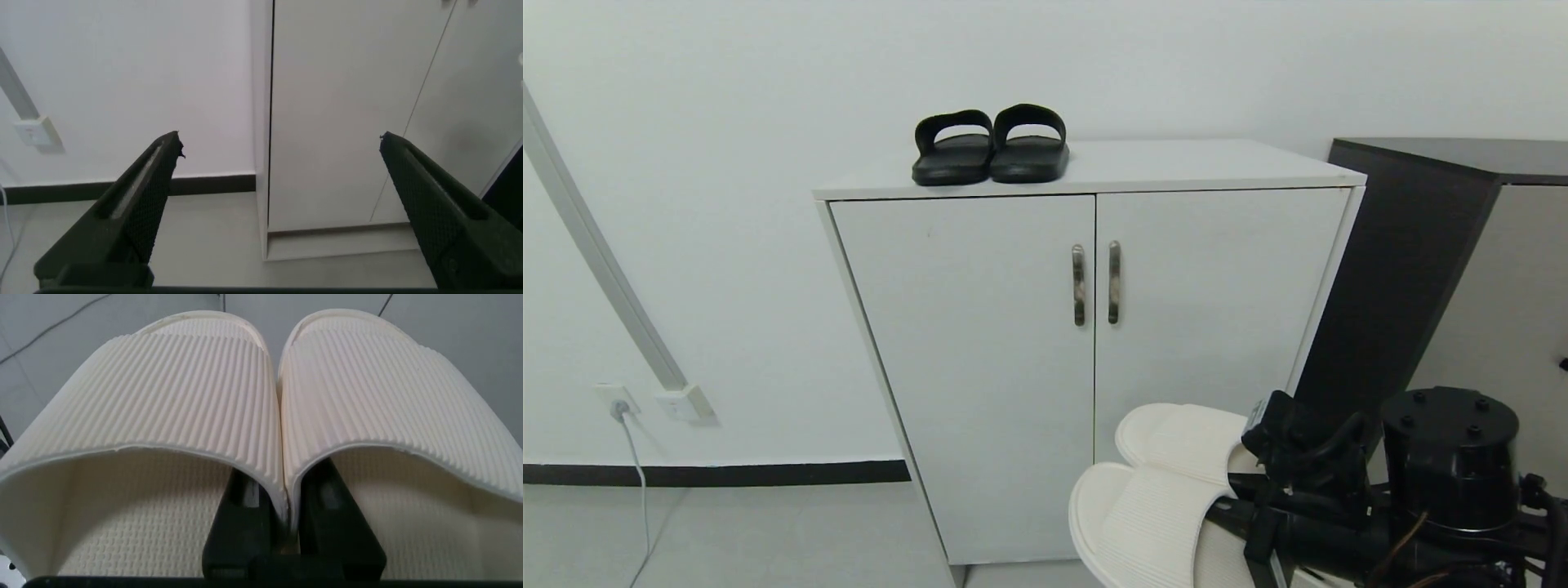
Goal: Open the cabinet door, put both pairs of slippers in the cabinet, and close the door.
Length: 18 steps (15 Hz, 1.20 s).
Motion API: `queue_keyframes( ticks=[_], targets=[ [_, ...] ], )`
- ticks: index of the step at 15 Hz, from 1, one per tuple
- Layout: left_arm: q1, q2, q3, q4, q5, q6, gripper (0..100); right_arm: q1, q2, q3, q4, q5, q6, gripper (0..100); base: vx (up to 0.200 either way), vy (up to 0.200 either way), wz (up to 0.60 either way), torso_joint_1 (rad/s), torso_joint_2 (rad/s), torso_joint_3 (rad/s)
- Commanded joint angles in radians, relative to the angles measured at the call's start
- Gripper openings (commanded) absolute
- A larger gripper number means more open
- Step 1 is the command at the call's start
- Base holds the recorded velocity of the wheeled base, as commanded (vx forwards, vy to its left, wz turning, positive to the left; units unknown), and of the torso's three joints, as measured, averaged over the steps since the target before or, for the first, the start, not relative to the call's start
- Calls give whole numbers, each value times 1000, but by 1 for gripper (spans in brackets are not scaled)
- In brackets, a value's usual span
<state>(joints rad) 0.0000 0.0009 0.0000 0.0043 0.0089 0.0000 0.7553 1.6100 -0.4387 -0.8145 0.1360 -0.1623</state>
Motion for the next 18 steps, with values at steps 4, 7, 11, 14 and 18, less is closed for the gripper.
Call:
queue_keyframes(
  ticks=[4,7,11,14,18],
  targets=[
    [0,1,0,-1,0,0,100,1,-5,8,-15,-1,-2,0,0,0,0,2,63,54],
    [0,1,0,-1,-1,-2,100,1,1,25,-57,-3,-5,0,67,0,0,-14,48,54],
    [0,1,0,-1,0,-2,100,1,1,29,-58,-4,-5,0,100,0,0,-11,45,48],
    [0,1,0,-1,-1,0,100,10,-4,46,-58,1,-6,0,0,0,0,0,0,0],
    [0,59,-37,-4,-3,23,100,30,-1,52,-58,1,-6,0,0,0,0,0,0,0]
  ],
)
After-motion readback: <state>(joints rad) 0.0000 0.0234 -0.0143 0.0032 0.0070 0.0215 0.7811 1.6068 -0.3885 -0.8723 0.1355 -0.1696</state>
